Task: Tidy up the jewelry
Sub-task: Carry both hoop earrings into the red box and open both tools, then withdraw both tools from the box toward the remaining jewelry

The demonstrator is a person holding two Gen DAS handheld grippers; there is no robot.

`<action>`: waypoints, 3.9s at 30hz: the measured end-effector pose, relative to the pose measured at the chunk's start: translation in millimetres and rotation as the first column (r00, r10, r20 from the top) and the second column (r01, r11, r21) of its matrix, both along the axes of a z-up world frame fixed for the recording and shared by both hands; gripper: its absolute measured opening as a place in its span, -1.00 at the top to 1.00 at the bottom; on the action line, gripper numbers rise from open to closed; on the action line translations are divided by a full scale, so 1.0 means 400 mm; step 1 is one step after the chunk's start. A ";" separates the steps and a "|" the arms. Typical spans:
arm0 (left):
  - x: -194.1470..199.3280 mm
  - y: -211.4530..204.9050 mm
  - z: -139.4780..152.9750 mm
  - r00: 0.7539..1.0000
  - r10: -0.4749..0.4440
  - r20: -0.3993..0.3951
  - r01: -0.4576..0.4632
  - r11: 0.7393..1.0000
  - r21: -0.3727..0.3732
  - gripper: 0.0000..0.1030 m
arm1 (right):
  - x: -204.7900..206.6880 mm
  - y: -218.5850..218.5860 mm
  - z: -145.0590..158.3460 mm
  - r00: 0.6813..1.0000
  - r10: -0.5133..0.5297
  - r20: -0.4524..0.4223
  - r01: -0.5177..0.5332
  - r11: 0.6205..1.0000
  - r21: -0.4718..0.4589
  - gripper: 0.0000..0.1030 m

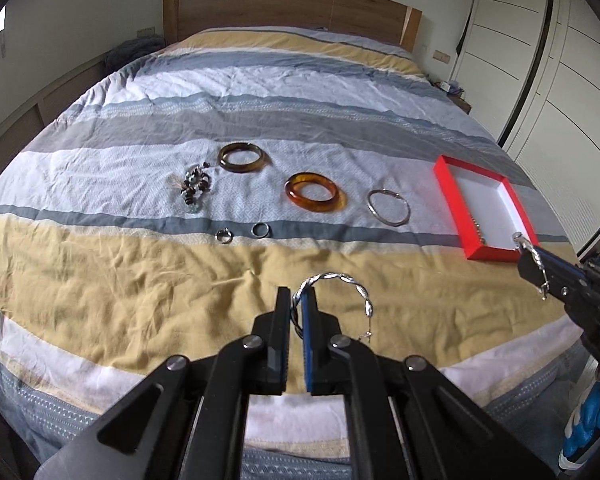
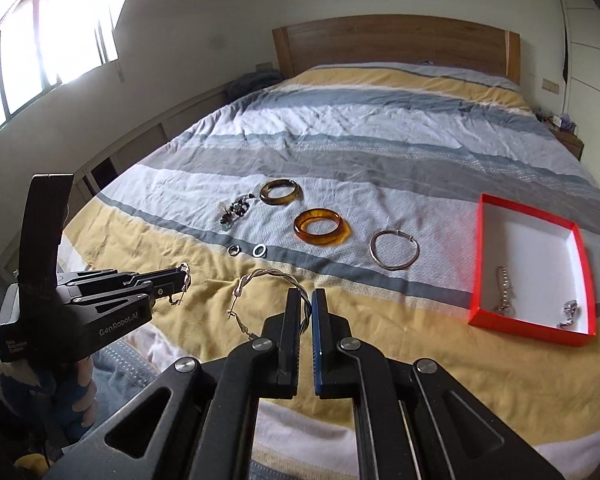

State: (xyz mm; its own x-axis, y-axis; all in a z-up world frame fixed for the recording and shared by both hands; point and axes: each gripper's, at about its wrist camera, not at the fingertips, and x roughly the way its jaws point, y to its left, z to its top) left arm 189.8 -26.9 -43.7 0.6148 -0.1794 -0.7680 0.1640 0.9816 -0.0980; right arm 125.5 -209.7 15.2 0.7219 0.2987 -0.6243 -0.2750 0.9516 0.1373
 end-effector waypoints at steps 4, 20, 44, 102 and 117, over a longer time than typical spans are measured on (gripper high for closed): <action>-0.067 -0.031 0.078 0.998 -0.025 0.060 0.024 1.000 0.020 0.91 | -0.092 -0.046 0.062 0.997 -0.036 0.063 0.036 0.999 0.015 0.90; -0.145 -0.241 0.204 0.969 -0.197 0.150 0.189 0.980 0.067 0.91 | -0.274 -0.228 0.157 0.961 -0.190 0.203 0.182 0.982 0.054 0.90; 0.371 -0.769 -0.099 0.907 -0.414 -0.076 0.420 0.904 0.086 0.91 | 0.256 -0.652 -0.080 0.953 -0.301 -0.027 0.299 0.952 -0.068 0.90; 0.133 -0.635 0.036 0.900 -0.432 -0.062 0.428 0.901 -0.067 0.74 | 0.031 -0.608 -0.016 0.949 -0.311 -0.050 0.302 0.943 -0.138 0.38; -0.075 -0.287 0.149 0.960 -0.277 0.033 0.277 0.961 0.015 0.74 | -0.211 -0.410 0.128 0.967 -0.251 0.053 0.254 0.965 -0.067 0.37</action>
State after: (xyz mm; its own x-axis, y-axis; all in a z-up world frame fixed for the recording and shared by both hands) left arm 159.8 -141.7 15.9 0.5684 -0.3392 -0.7496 0.4330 0.8980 -0.0780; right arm 41.2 -373.6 66.5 0.7951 0.0584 -0.6037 -0.0289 0.9979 0.0584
